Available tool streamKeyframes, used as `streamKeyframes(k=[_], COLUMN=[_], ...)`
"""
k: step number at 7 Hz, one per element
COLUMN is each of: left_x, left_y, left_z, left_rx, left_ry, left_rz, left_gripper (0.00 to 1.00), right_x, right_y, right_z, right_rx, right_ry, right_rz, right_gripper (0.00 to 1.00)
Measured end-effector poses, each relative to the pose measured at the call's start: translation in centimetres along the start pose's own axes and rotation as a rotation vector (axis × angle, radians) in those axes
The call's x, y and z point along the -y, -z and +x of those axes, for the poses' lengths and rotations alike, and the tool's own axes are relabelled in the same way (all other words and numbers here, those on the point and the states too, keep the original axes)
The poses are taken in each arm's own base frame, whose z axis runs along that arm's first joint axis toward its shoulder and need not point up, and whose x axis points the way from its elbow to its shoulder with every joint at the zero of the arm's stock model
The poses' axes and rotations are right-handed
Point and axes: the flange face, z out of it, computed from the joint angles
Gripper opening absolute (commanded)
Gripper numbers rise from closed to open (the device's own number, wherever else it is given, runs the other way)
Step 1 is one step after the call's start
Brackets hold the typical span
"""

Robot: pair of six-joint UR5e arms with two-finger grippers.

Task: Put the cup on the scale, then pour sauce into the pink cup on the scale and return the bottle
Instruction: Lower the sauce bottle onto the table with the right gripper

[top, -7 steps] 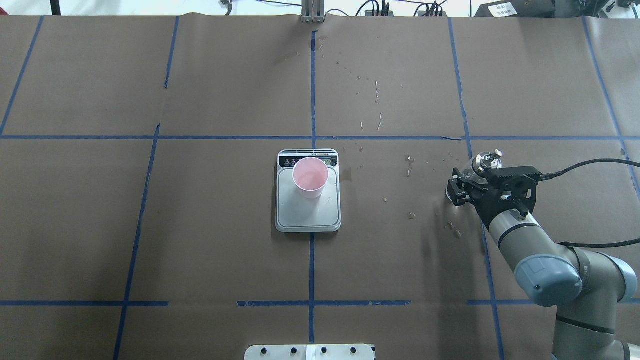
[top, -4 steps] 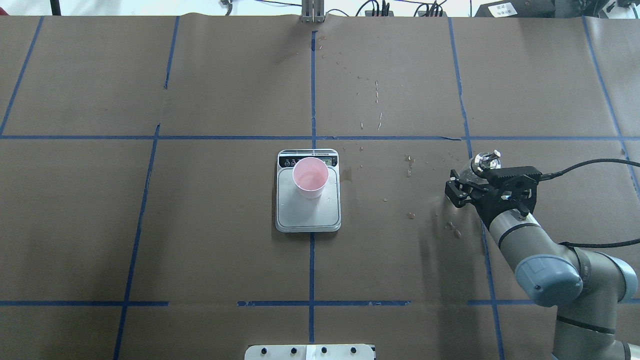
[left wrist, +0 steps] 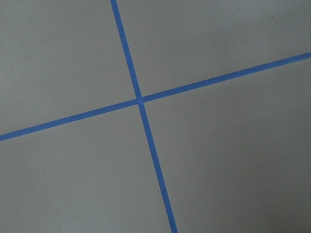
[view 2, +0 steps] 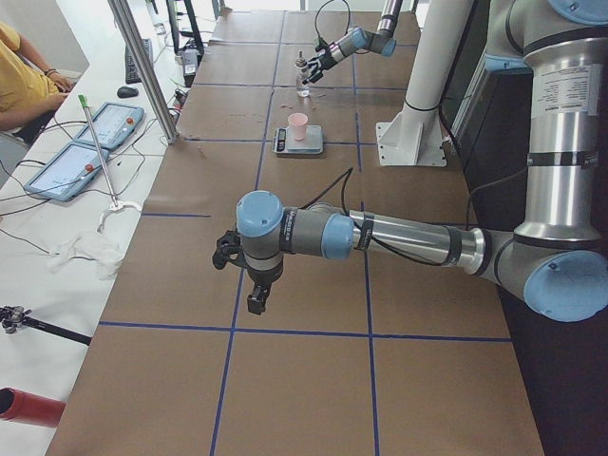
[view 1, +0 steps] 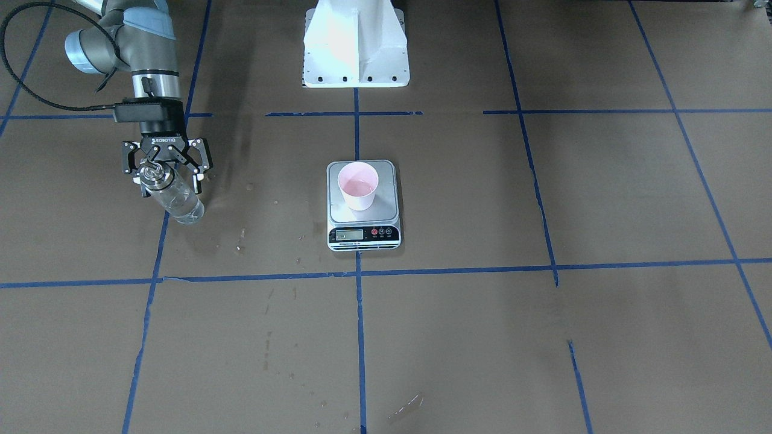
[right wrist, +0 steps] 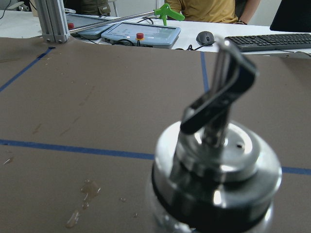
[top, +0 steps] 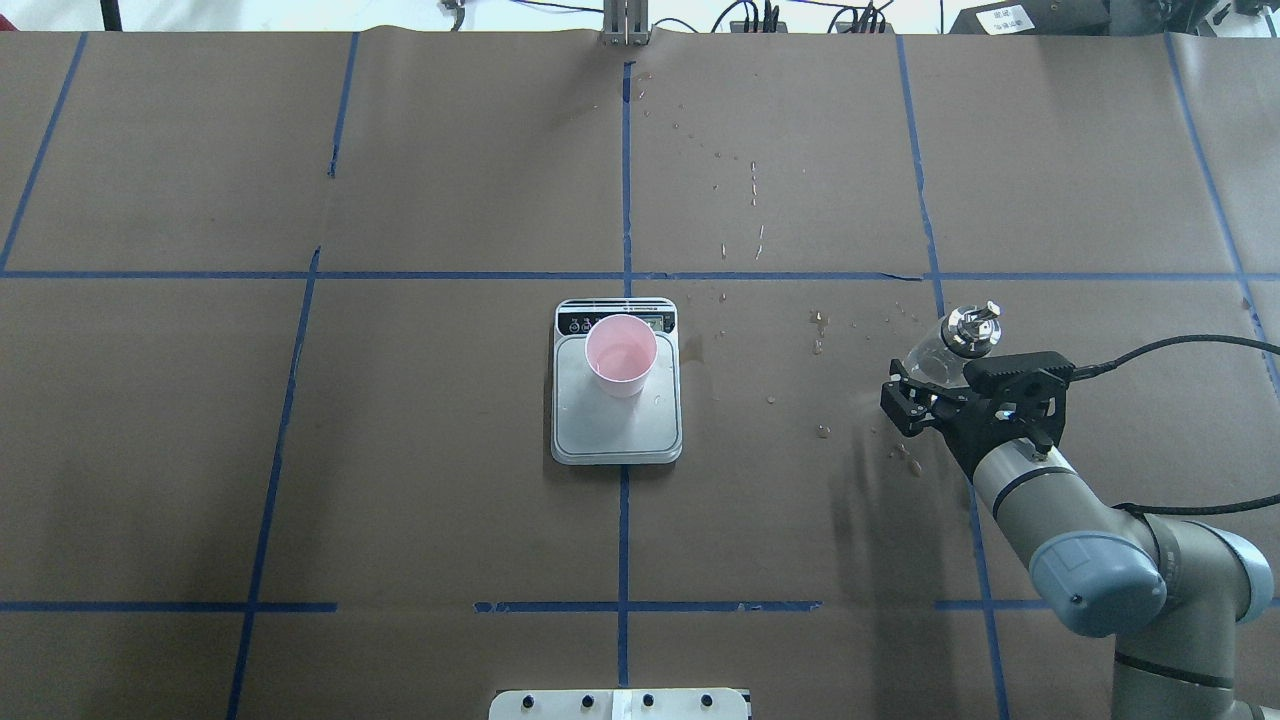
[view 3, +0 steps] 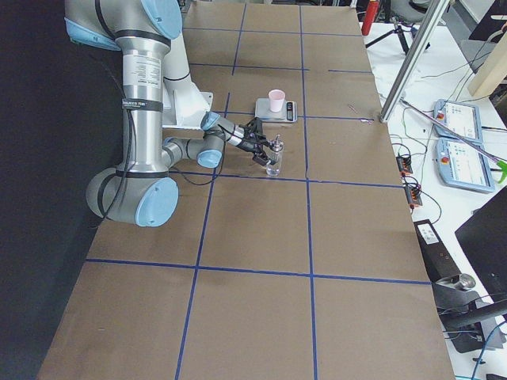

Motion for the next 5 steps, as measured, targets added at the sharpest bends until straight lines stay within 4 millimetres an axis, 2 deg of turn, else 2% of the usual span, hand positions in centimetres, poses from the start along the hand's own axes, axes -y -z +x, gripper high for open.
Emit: streamKeyframes(k=[1,3,5], left_x=[0.0,0.0,0.0], left_y=[0.0,0.0,0.0], left_z=[0.0,0.0,0.0], left_rx=[0.0,0.0,0.0], left_ry=[0.0,0.0,0.0], left_rz=[0.0,0.0,0.0], left_gripper=[1.0,1.0,1.0], right_x=[-1.4,-3.8,-3.7], right_y=[0.9,3.5,5.5], right_z=[0.2,1.9,3.3], right_rx=[0.014,0.051,0.076], right_ry=[0.005,0.018,0.04], right_rz=[-0.005,0.001,-0.036], right_gripper=[1.0,1.0,1.0])
